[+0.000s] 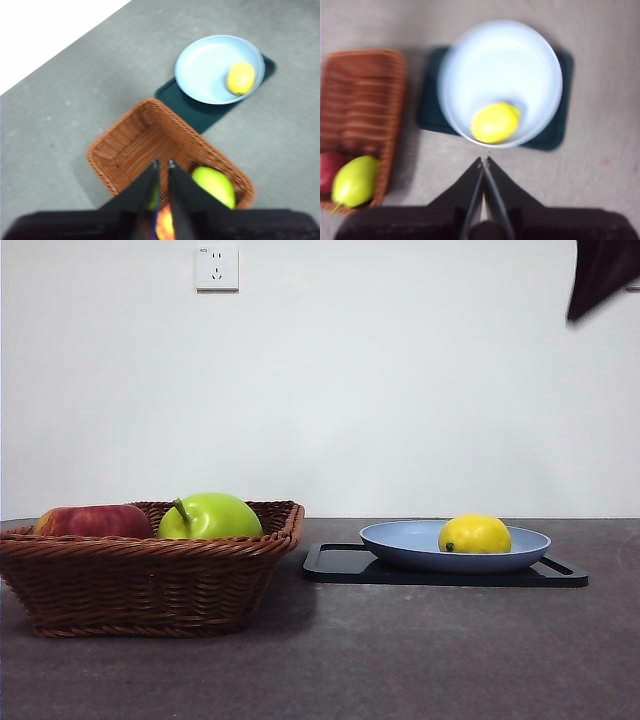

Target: Take the lemon from the basket,put the lemon in the plate,hand out the plate

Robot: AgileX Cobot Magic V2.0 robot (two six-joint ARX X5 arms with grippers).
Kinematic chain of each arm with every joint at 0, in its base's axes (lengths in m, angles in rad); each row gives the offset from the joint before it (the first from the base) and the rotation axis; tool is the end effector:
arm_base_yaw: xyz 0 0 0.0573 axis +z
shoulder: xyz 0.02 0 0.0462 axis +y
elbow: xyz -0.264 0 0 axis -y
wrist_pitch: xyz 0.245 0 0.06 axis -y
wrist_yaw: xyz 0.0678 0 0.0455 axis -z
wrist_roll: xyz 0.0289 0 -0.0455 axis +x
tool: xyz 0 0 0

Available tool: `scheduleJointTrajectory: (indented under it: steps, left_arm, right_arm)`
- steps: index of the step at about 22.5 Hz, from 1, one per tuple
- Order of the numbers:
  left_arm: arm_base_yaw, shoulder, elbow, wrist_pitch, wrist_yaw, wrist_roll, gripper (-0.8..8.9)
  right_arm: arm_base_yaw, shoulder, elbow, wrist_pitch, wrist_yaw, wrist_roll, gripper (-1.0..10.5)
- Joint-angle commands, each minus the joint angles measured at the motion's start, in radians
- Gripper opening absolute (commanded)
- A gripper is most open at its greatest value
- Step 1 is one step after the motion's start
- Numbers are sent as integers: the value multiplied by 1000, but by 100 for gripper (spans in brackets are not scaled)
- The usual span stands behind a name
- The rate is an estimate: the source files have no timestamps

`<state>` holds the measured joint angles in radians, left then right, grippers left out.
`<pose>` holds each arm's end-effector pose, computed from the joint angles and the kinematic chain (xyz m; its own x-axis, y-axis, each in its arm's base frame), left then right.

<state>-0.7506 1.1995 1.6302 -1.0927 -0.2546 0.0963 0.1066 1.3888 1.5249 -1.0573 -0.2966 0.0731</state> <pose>0.1493 -0.1293 0.4475 0.7300 -0.3365 -0.5949 0.5557 0.7990 0.2299 0.2621 0.0365 0.3798 0.5441 0.3522 -0.7616 -0.2190 0.9358 0.2763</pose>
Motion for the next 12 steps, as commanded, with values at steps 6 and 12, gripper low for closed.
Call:
scheduleJointTrajectory:
  steps: [6, 12]
  left_arm:
    - [97, -140, -283, 303, 50, 26, 6]
    - [180, -399, -665, 580, 55, 13, 6]
  right_arm:
    - [272, -311, -5, 87, 296, -42, 3]
    - [408, -590, -330, 408, 438, -72, 3]
